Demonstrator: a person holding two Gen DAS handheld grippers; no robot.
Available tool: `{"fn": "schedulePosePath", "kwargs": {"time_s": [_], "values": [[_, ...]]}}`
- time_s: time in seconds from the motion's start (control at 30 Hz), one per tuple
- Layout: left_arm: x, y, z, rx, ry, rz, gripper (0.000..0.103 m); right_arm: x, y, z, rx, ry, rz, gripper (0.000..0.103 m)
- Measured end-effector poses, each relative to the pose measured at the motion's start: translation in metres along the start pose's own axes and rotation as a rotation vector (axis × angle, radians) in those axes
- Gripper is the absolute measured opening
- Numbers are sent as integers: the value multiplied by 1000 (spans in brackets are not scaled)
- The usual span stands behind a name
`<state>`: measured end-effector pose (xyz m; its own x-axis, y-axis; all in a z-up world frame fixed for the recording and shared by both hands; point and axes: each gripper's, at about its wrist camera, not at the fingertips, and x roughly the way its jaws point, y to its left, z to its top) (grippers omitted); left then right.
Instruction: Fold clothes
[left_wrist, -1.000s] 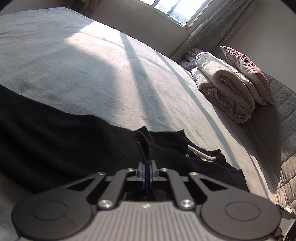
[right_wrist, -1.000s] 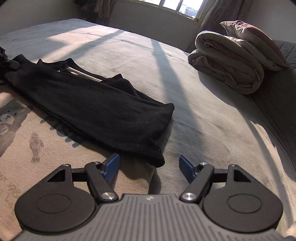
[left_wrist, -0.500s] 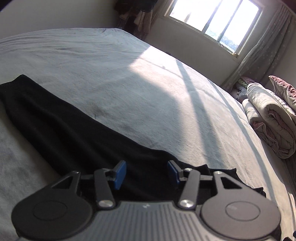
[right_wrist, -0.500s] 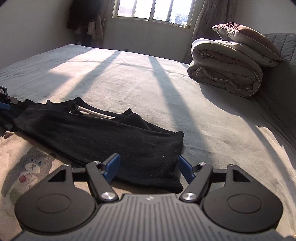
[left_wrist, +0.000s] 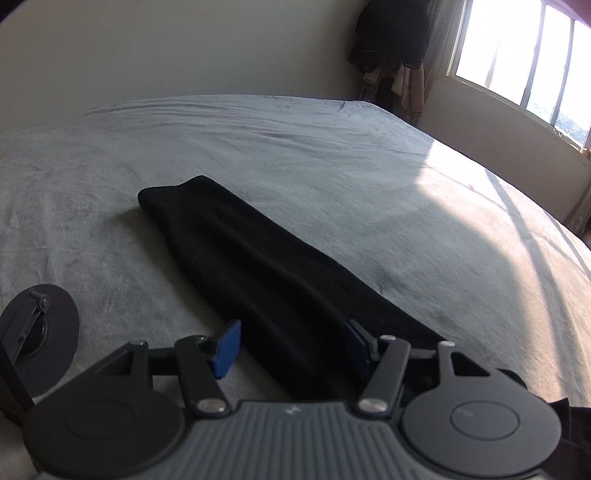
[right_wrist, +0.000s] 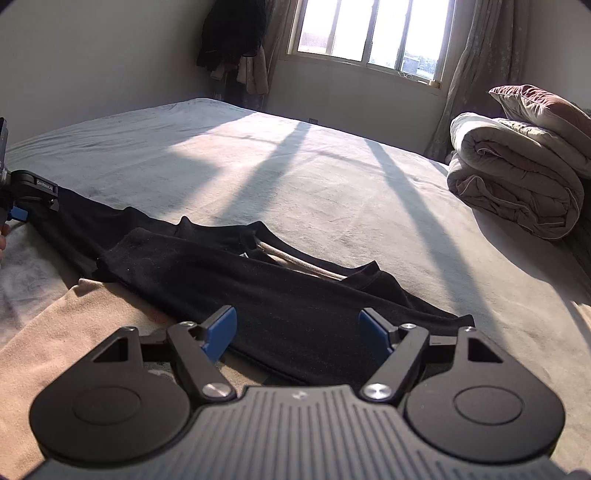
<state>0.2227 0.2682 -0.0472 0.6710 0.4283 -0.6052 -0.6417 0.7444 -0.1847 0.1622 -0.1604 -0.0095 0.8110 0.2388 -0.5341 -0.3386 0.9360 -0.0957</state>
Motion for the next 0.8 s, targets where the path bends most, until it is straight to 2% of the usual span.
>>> {"fn": "schedulePosePath", "kwargs": {"time_s": [0.1, 0.13, 0.17, 0.2, 0.23, 0.27, 0.3, 0.37, 0.43, 0.63, 0.8], "values": [[5, 7, -1, -42, -13, 8, 48, 11, 4, 1, 58, -15, 21, 76], [7, 10, -2, -56, -17, 11, 40, 15, 5, 2, 77, -20, 28, 76], [8, 12, -2, -70, -22, 13, 27, 19, 5, 2, 120, -30, 46, 76], [10, 15, -2, -84, -26, 16, 20, 22, 3, 1, 164, -34, 68, 76], [10, 20, -2, -117, -30, -4, 10, 26, 0, 1, 204, -36, 89, 76], [10, 25, -2, -158, -33, -33, 7, 27, 0, 1, 232, -34, 112, 74], [10, 31, -2, -199, -37, -62, 6, 28, 0, 1, 255, -29, 137, 71], [5, 35, 0, -245, -73, -117, 6, 30, 1, 2, 301, -19, 185, 53], [-1, 36, 1, -277, -111, -167, 6, 32, 2, 4, 347, -9, 233, 48], [-25, 28, 8, -301, -209, -350, 5, 37, 5, 7, 485, 20, 379, 38], [-43, 16, 12, -293, -260, -504, 5, 47, 29, 24, 495, 56, 471, 32]]}}
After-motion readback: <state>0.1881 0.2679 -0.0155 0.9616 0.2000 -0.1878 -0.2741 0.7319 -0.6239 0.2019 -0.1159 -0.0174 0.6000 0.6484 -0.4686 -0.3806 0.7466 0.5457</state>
